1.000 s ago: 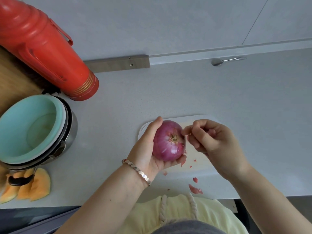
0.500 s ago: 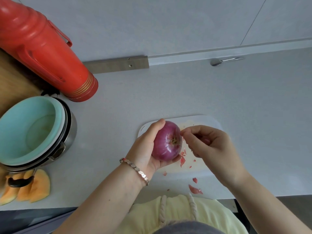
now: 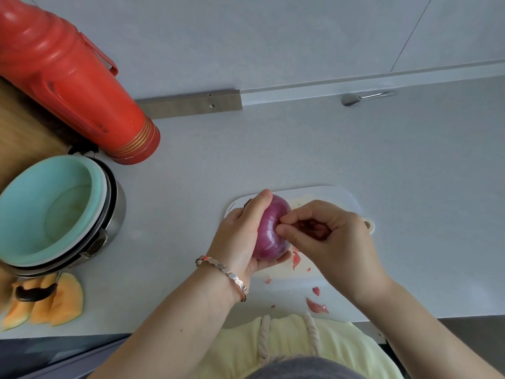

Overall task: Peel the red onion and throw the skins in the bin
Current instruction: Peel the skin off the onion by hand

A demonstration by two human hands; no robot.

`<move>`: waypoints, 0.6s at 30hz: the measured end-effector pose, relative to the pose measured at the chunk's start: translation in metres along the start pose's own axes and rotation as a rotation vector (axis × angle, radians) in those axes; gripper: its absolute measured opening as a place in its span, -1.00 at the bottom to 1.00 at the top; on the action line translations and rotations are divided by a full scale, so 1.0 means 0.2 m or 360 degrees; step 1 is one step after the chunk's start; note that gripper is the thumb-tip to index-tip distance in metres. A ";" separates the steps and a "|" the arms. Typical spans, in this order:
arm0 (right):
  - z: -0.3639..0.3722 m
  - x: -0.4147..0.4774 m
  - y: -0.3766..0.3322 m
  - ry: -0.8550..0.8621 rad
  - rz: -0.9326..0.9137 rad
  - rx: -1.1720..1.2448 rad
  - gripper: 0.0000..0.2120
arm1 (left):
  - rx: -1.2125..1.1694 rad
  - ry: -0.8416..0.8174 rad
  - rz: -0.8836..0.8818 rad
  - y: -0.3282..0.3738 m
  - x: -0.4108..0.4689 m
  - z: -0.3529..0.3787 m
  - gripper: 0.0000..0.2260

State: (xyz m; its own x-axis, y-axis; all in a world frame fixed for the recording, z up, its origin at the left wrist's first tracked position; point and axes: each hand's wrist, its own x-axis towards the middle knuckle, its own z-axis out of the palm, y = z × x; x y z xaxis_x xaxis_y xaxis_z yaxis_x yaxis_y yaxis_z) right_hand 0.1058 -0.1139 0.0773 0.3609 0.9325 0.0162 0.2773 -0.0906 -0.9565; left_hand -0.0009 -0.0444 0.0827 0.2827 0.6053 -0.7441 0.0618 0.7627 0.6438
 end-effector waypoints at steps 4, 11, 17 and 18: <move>-0.01 0.02 0.02 -0.0149 0.0051 0.0010 -0.73 | 0.0062 0.0029 0.0014 0.00 -0.01 -0.01 -0.63; 0.02 0.01 0.06 -0.0127 -0.0043 -0.0115 -0.87 | 0.0101 0.0071 0.0013 -0.01 0.00 0.00 -0.62; 0.00 0.01 0.06 -0.0041 0.0157 0.0155 -0.75 | 0.0083 0.0057 -0.0007 0.00 -0.01 0.00 -0.66; -0.01 0.01 0.06 -0.0037 0.0138 0.0182 -0.76 | 0.0065 0.0046 -0.0006 0.00 -0.02 0.00 -0.67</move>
State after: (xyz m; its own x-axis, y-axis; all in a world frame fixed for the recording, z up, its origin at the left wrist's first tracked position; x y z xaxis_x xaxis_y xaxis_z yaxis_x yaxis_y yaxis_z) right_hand 0.1107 -0.1145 0.0661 0.3583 0.9307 -0.0736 0.1418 -0.1322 -0.9810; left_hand -0.0016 -0.0459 0.0854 0.2548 0.6094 -0.7508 0.1016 0.7553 0.6475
